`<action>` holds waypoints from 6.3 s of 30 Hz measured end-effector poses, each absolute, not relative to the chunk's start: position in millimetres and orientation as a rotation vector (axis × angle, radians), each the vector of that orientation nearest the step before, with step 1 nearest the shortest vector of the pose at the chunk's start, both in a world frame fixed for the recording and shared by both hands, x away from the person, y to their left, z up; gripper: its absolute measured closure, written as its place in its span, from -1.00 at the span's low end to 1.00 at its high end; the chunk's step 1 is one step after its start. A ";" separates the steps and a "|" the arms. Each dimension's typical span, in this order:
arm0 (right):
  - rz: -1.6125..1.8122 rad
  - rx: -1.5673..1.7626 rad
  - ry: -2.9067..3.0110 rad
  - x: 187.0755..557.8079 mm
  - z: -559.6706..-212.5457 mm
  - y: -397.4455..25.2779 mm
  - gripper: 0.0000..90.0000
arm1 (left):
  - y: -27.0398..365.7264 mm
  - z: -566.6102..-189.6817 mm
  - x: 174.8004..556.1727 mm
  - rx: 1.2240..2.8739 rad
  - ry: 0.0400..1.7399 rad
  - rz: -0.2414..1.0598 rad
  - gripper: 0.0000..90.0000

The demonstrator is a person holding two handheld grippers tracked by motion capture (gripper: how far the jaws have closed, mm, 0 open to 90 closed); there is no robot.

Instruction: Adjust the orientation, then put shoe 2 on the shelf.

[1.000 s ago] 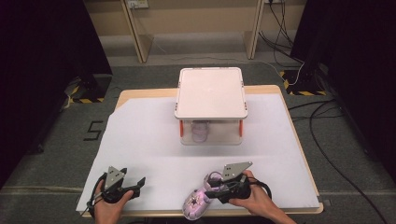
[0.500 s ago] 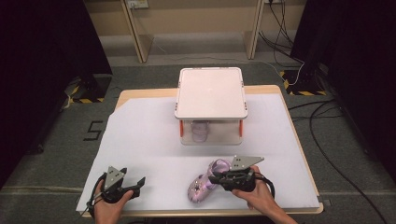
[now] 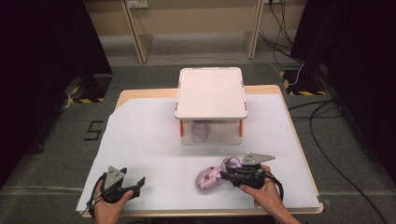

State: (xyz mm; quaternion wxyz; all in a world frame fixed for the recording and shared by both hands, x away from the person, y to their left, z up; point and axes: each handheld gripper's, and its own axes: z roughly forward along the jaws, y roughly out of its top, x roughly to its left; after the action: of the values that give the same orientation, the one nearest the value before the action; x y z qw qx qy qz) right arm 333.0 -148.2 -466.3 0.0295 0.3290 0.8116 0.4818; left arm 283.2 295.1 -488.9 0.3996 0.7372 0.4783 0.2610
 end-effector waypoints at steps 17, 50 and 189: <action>1.478 0.982 2.689 294.9 -454.8 -141.8 0.08 | 294.6 -489.2 283.2 1.865 1.212 0.655 -0.61; 1.148 0.465 2.548 306.3 -459.7 -121.0 -0.01 | 292.2 -489.9 287.4 1.869 1.217 0.650 -0.61; 0.968 0.912 2.177 433.4 -483.2 -108.7 -0.18 | 292.7 -490.8 284.6 1.883 1.196 0.643 -0.61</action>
State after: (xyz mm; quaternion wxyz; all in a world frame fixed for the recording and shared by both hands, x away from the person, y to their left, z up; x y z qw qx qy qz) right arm 433.4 -108.7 -483.2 0.2909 0.3422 0.8163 0.3632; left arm 284.6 292.7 -490.8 0.3987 0.7438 0.4726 0.2541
